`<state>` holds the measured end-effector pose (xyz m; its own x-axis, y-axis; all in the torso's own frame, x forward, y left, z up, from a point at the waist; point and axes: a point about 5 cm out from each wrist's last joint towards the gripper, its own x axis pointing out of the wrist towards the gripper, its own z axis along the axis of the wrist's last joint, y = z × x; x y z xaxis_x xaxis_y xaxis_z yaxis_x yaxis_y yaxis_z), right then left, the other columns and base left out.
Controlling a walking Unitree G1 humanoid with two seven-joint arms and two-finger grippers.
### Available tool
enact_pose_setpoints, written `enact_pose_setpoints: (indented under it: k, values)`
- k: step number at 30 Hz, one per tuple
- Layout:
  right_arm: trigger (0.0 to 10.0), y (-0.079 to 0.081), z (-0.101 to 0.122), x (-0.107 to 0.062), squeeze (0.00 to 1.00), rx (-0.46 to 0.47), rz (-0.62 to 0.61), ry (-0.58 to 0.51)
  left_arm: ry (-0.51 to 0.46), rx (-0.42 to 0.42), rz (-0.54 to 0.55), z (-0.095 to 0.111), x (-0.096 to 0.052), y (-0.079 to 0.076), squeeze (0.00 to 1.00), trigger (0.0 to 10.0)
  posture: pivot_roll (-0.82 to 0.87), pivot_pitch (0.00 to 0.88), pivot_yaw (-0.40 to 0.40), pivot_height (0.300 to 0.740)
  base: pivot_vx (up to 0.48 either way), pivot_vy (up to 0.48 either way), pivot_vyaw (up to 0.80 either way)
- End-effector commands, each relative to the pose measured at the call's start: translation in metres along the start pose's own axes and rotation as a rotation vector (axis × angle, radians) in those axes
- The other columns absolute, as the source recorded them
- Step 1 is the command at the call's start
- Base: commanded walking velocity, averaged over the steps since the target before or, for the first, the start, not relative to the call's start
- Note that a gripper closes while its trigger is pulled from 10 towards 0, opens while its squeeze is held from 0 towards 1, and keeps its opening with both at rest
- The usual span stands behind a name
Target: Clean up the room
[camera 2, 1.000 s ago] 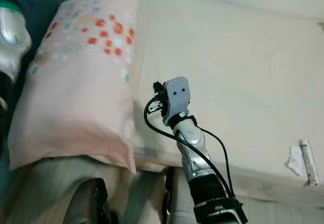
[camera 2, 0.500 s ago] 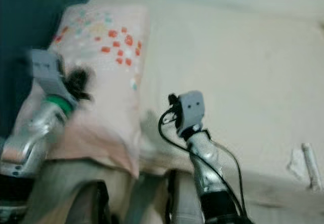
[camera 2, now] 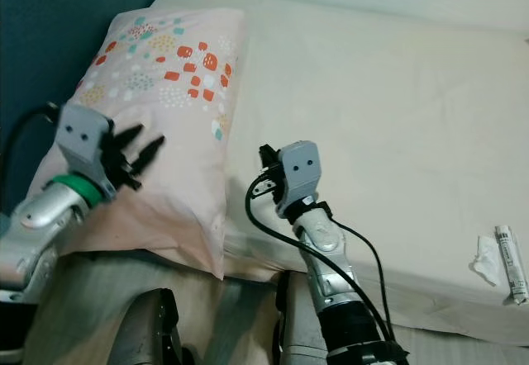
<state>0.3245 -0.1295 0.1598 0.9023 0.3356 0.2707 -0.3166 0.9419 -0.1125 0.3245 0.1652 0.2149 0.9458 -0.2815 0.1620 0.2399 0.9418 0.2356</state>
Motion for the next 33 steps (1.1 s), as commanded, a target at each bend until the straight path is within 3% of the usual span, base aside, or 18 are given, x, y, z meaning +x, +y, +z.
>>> enact_pose_setpoints:
  k: [1, 8, 12, 19, 24, 25, 28, 29, 33]
  values:
    - [10.0, 0.000, 0.002, -0.002, 0.00, 0.018, -0.011, -0.024, 0.021, 0.002, 0.020, -0.010, 0.002, -0.003, 0.00, 10.0, 0.02, 0.173, 0.065, 0.585, 0.000, 0.000, 0.00]
    - [10.0, -0.007, 0.012, 0.000, 0.00, 0.024, -0.058, -0.083, 0.047, 0.135, 0.108, -0.019, 0.004, 0.005, 0.00, 10.0, 0.01, 0.170, 0.065, 0.585, 0.000, 0.000, 0.00]
    - [10.0, -0.008, 0.013, 0.000, 0.00, 0.041, -0.067, -0.088, 0.068, 0.138, 0.116, -0.026, 0.002, 0.007, 0.00, 10.0, 0.01, 0.169, 0.063, 0.585, 0.000, 0.000, 0.00]
    - [10.0, -0.007, 0.013, 0.000, 0.00, 0.060, -0.073, -0.089, 0.119, 0.082, 0.138, -0.036, -0.004, 0.008, 0.00, 10.0, 0.02, 0.168, 0.055, 0.585, 0.000, 0.000, 0.00]
    - [10.0, -0.006, 0.012, 0.000, 0.00, 0.062, -0.065, -0.085, 0.200, -0.012, 0.100, -0.041, -0.017, 0.024, 0.00, 10.0, 0.02, 0.171, 0.053, 0.585, 0.000, 0.000, 0.00]
    - [10.0, -0.005, 0.011, 0.000, 0.00, 0.065, -0.062, -0.082, 0.240, -0.047, 0.121, -0.046, -0.024, 0.035, 1.00, 10.0, 0.03, 0.171, 0.054, 0.585, 0.000, 0.000, 0.00]
    - [10.0, -0.003, 0.010, 0.000, 0.00, 0.073, -0.055, -0.081, 0.296, -0.116, 0.192, -0.056, -0.041, 0.055, 1.00, 10.0, 0.03, 0.176, 0.055, 0.585, 0.000, 0.000, 0.00]
    - [10.0, -0.003, 0.010, 0.000, 0.00, 0.073, -0.055, -0.081, 0.296, -0.116, 0.192, -0.056, -0.041, 0.055, 1.00, 10.0, 0.03, 0.176, 0.055, 0.585, 0.000, 0.000, 0.00]
    - [10.0, -0.001, 0.009, 0.001, 0.00, 0.081, -0.046, -0.077, 0.373, -0.229, 0.257, -0.073, -0.064, 0.071, 1.00, 10.0, 0.04, 0.178, 0.050, 0.585, 0.000, 0.000, 0.00]
